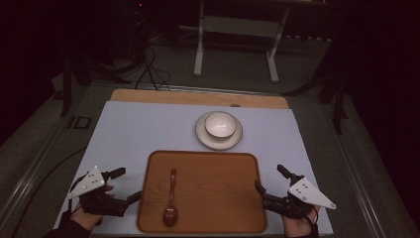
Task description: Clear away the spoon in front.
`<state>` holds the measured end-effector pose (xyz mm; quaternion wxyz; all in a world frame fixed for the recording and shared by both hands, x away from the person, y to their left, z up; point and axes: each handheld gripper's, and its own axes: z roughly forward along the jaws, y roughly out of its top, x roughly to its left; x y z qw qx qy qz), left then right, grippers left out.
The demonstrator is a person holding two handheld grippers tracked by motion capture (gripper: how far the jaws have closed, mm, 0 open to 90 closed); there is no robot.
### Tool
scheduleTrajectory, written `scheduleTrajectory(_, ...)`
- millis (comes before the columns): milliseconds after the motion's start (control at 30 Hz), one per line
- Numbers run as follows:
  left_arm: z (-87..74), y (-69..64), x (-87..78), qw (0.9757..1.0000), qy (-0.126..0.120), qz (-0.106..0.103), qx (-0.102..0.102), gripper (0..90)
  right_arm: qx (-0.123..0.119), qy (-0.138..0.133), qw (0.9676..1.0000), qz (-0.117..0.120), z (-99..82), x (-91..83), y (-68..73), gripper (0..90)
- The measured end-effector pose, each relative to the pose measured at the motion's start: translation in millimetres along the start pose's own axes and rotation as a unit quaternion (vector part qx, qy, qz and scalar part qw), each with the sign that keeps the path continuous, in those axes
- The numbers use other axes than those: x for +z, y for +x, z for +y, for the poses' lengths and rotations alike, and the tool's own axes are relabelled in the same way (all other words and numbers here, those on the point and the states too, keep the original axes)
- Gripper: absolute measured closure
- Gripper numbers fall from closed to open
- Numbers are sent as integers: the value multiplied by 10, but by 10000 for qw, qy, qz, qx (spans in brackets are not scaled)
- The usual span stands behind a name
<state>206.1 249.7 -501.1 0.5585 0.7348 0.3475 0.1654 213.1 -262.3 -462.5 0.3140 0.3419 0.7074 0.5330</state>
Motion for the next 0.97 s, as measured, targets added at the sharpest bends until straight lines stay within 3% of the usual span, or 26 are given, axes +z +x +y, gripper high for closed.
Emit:
scheduleTrajectory(267,-26,115,1,9986,-291,400,-177,4,31,64,10000,43,-23,19,-11,134)
scheduleTrajectory(433,-33,143,-6,9971,-378,662,-59,3,69,100,9999,82,-38,25,-18,134)
scheduleTrajectory(567,-33,127,7,9970,-366,677,12,4,91,130,9998,121,-48,39,-23,134)
scheduleTrajectory(667,-24,109,-4,9952,-456,852,150,3,125,140,9997,128,-53,46,-32,134)
scheduleTrajectory(767,-15,118,-40,9927,-653,1003,147,4,162,163,9996,138,-60,53,-41,134)
scheduleTrajectory(967,-17,126,-50,9930,-666,978,63,4,152,148,9997,140,-57,45,-39,134)
